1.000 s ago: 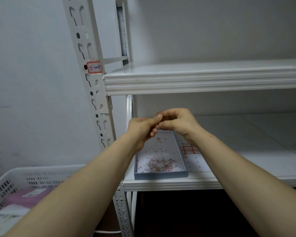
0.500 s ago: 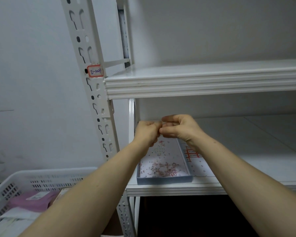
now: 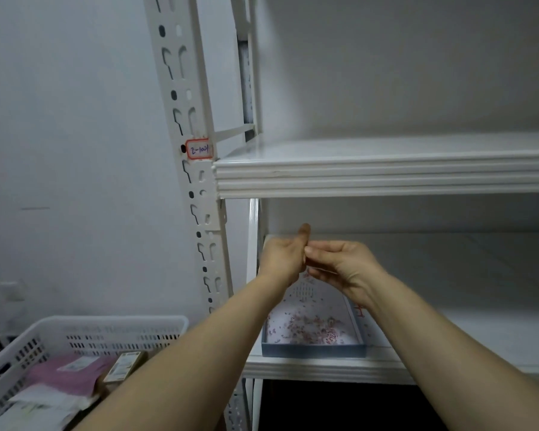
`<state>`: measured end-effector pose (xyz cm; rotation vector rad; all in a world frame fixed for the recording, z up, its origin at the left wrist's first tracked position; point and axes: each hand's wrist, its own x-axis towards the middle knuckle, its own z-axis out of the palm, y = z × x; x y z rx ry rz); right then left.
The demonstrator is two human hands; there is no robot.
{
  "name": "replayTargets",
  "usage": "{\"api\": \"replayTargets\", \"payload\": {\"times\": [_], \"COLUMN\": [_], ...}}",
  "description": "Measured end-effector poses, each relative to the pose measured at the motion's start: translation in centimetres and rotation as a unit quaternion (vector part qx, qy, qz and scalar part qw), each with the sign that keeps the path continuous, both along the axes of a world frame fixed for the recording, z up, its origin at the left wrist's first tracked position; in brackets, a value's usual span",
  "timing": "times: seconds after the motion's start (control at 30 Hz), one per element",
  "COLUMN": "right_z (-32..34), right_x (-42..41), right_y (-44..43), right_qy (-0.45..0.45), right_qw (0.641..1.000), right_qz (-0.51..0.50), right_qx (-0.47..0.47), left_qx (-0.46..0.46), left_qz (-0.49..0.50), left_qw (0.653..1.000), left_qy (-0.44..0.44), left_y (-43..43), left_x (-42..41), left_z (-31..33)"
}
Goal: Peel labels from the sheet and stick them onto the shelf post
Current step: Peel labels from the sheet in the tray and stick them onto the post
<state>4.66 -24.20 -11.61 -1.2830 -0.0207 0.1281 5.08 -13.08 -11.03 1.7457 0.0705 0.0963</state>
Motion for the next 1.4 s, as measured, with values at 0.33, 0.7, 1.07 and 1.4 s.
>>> {"api": "replayTargets", "payload": {"times": [0.33,0.7,1.07,1.4], "right_z": [-0.2,-0.2,-0.9,-1.0], "right_x": [0.5,1.8,2.3,2.6], "right_y": [0.8,-0.1,-0.7,-1.4], "right_qy": [-0.134,-0.157,-0.076,-0.052], "right_qw": [0.968,0.86,0.858,0.852], "right_qz": [-0.012,-0.108,0.006,-0.05], "right_qx": [-0.213,-0.473,-0.509,-0.518], "left_qx": [0.043,0.053,0.071,0.045], "left_qz": [-0.008,0.012,-0.007,-0.011], "left_qw": [0.999,0.998,0.995,0.996], "left_qy": [0.012,0.024,0.073,0.079], "left_y": [0.4,1.1,0.9,1.0], "left_x": [-0.1,0.4,1.2,1.2], "left_z": [0.2,-0.8,-1.6,-1.2]}}
